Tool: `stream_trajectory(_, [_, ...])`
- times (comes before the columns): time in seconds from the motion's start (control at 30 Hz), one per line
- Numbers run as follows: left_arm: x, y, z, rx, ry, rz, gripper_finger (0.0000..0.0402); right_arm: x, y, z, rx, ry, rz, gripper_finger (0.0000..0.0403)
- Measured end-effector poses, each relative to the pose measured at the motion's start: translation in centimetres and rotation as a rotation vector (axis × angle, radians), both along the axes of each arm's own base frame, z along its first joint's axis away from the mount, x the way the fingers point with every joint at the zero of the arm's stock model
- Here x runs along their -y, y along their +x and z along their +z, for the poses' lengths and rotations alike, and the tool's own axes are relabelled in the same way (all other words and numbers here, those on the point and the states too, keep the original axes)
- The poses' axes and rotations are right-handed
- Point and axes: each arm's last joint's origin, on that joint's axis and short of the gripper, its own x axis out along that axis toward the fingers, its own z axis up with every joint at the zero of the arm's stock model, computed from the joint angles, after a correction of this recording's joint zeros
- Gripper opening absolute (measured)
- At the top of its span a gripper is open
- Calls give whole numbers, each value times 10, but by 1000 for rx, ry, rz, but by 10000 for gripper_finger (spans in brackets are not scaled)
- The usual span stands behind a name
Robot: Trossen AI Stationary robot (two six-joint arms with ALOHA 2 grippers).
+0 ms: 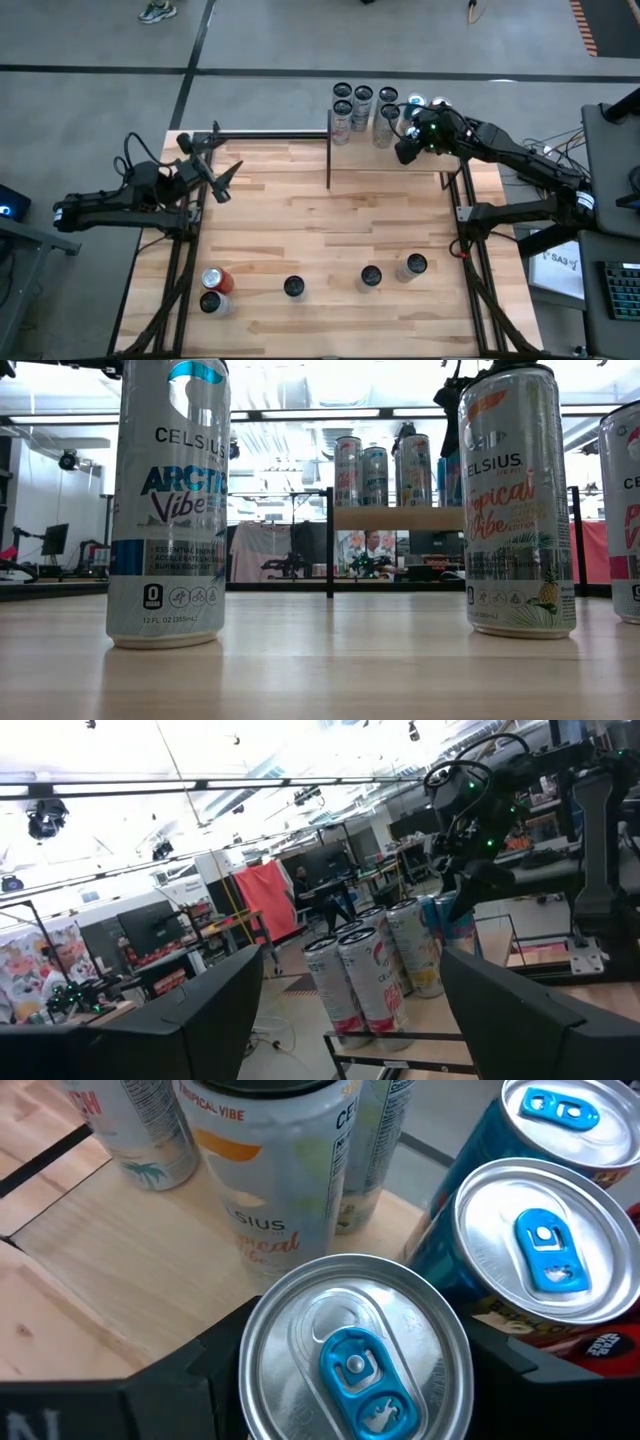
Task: Place canned beverage on shelf
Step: Put the blue soda can on the shelf aligned with the other blue soda cans
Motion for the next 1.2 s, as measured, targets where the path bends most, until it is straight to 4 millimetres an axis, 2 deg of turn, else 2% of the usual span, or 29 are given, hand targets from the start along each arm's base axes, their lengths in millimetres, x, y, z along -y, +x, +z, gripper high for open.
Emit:
stream_trajectory(0.93, [-1, 14, -2, -23, 7, 0, 288, 1, 0, 0, 5, 2, -17, 236])
stream_trajectory(1.2, [-1, 15, -2, -32, 18, 3, 288, 0, -1, -3, -15, 19, -13, 267])
